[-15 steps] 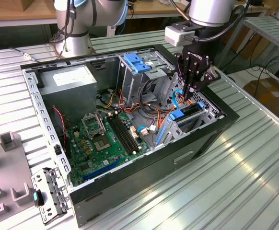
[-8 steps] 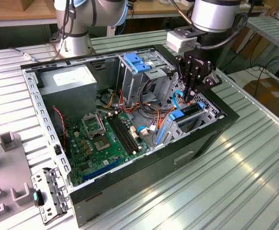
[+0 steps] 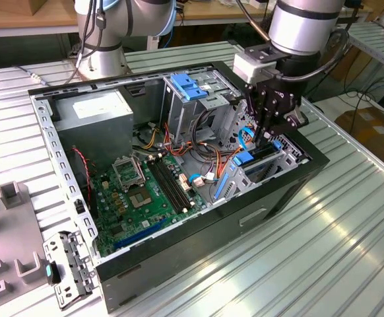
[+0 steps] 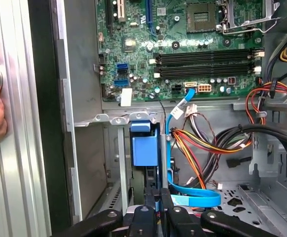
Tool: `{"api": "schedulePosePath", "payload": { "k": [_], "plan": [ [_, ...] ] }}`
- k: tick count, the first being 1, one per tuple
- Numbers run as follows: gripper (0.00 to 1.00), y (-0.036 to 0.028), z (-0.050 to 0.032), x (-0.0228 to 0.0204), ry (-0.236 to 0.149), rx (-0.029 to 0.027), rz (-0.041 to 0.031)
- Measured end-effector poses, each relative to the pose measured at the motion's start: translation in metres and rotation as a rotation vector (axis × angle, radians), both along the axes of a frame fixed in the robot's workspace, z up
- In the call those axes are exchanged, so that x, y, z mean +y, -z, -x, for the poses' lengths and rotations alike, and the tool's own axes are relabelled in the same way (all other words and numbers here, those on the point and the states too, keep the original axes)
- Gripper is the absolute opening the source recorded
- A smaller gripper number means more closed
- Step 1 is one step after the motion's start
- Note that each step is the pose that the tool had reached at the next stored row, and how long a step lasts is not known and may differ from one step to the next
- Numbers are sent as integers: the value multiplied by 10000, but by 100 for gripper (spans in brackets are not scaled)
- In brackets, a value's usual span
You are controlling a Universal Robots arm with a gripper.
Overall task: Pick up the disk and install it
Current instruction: 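Insert the second disk wire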
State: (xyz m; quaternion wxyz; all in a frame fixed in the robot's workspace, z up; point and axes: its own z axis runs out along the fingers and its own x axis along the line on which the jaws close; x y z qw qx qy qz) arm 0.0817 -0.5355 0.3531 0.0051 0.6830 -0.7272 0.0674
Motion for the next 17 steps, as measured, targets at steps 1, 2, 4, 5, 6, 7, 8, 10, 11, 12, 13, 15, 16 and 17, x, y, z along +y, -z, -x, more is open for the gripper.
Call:
{"api": "schedulePosePath", "payload": {
  "k": [1, 2, 4, 5, 6, 7, 8, 10, 11, 12, 13, 15, 16, 17],
  "plan": [
    [16, 2, 0, -11, 0, -6, -78],
    [16, 3, 0, -22, 0, -10, -153],
    [16, 7, 0, -50, 0, -14, -348],
    [16, 9, -1, -67, -1, -15, -464],
    [16, 10, 0, -78, 0, -15, -530],
    [16, 11, 0, -90, 0, -17, -571],
    [16, 12, 0, -101, 0, -21, -586],
    [16, 13, 1, -106, -2, -77, -590],
    [16, 13, 5, -106, -3, -114, -593],
    [16, 15, 10, -107, -5, -157, -596],
    [16, 16, 14, -107, -6, -185, -598],
    [16, 28, 16, -116, -8, -210, -612],
    [16, 31, 17, -125, -7, -212, -616],
    [16, 37, 18, -132, -5, -214, -628]
  ]
}}
